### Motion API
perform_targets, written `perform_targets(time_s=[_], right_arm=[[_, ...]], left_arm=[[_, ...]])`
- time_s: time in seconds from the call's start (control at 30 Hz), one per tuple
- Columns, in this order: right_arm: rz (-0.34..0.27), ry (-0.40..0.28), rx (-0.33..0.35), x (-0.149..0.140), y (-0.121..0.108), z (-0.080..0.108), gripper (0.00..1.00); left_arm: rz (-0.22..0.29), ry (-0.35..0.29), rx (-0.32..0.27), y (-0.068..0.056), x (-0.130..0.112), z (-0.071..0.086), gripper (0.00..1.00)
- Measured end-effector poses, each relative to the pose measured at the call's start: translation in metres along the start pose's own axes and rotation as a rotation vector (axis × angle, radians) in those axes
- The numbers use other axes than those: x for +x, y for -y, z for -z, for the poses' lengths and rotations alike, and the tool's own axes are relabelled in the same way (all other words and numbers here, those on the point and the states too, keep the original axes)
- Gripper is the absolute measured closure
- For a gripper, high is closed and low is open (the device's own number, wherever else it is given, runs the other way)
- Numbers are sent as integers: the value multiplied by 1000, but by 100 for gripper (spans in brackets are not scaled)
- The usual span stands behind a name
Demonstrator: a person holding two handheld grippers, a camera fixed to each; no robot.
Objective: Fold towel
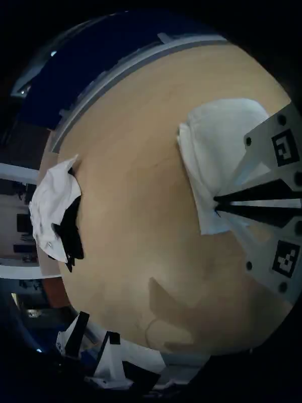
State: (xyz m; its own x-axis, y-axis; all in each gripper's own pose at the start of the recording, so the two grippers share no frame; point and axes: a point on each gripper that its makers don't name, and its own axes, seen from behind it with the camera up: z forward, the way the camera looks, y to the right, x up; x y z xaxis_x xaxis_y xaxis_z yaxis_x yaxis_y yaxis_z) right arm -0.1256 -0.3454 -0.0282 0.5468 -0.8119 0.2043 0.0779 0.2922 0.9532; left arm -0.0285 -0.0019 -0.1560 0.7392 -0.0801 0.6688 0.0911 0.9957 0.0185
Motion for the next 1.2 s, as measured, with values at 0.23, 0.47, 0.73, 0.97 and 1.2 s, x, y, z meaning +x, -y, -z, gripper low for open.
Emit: perform_targets(time_s=[0.23,0.47,0.73,0.97,1.2], right_arm=[[-12,-9,1,1,-3,3,92],[-4,-22,-33,0,-11,10,50],[-23,-43,-51,0,-17,19,22],[-39,-58,-59,2,-19,25,14],[-49,-67,-60,4,-18,28,0]], left_arm=[[5,1,-3,0,0,-1,6],[-2,3,-5,-1,0,-3,6],[-1,2,-2,0,1,-3,6],[-4,-2,-3,-2,2,0,6],[-4,-6,-7,-5,3,3,6]])
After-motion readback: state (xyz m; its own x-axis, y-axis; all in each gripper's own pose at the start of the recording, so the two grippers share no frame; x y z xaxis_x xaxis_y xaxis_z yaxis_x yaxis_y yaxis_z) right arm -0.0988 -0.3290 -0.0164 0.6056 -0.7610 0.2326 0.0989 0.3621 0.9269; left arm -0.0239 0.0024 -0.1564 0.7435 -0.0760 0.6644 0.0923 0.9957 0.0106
